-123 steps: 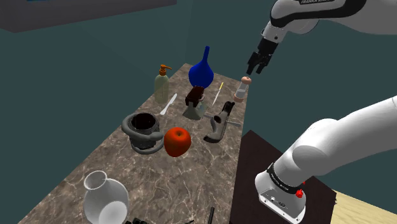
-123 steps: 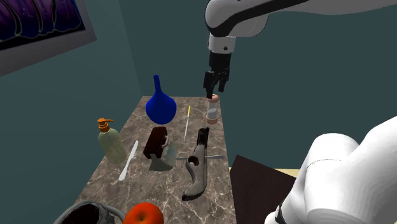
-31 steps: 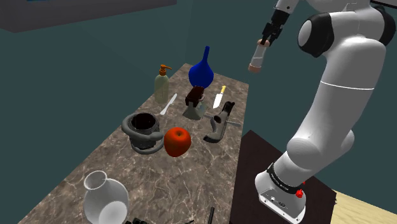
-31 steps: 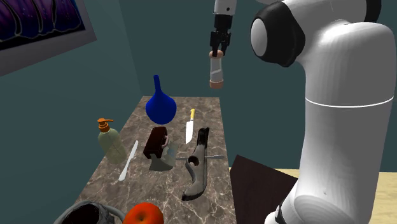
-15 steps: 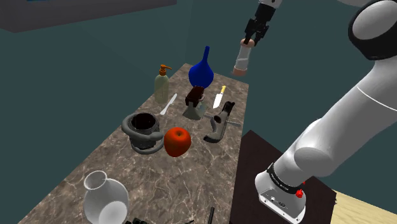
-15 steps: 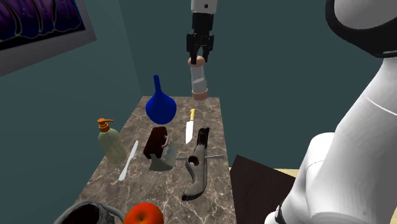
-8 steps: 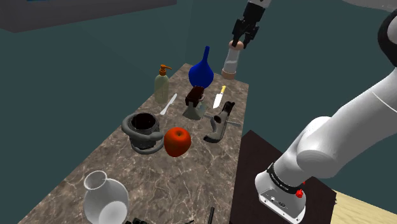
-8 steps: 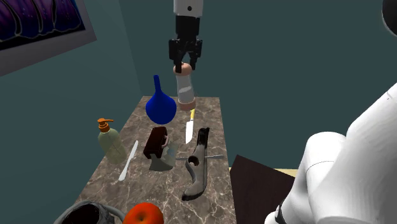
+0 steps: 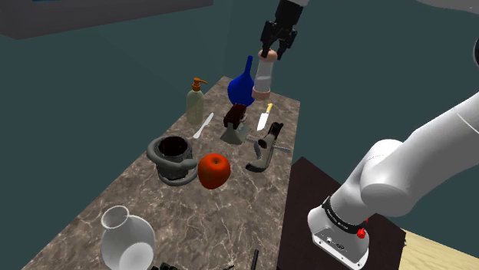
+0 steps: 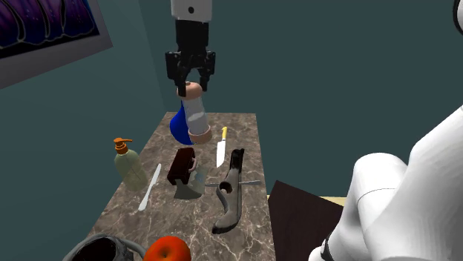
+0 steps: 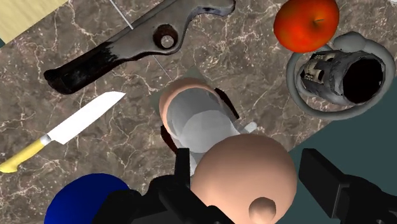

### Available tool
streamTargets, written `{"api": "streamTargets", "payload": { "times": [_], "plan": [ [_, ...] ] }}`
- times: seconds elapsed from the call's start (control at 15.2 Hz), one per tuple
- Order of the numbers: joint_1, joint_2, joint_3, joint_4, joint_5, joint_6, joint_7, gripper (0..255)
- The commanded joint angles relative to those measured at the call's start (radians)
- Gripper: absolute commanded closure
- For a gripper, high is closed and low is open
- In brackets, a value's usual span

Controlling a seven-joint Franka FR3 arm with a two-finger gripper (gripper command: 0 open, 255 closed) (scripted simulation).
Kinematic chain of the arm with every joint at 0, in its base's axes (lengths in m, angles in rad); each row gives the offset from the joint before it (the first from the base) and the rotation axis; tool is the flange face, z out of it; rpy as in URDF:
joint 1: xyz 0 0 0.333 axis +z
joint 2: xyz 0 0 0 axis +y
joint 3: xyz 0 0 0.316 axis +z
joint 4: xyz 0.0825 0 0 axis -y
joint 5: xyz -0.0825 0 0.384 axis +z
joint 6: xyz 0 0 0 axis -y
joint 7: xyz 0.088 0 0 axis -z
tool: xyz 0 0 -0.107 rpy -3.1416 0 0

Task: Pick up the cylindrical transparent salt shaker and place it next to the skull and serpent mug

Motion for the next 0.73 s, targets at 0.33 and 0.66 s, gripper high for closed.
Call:
{"api": "streamTargets", "payload": {
  "times": [0.33, 0.66],
  "plan": [
    [0.069, -0.002, 0.112, -0.011, 0.025, 0.031, 0.176, 255],
    [0.117, 0.031, 0.184, 0.017, 0.042, 0.051, 0.291, 255]
  ]
}}
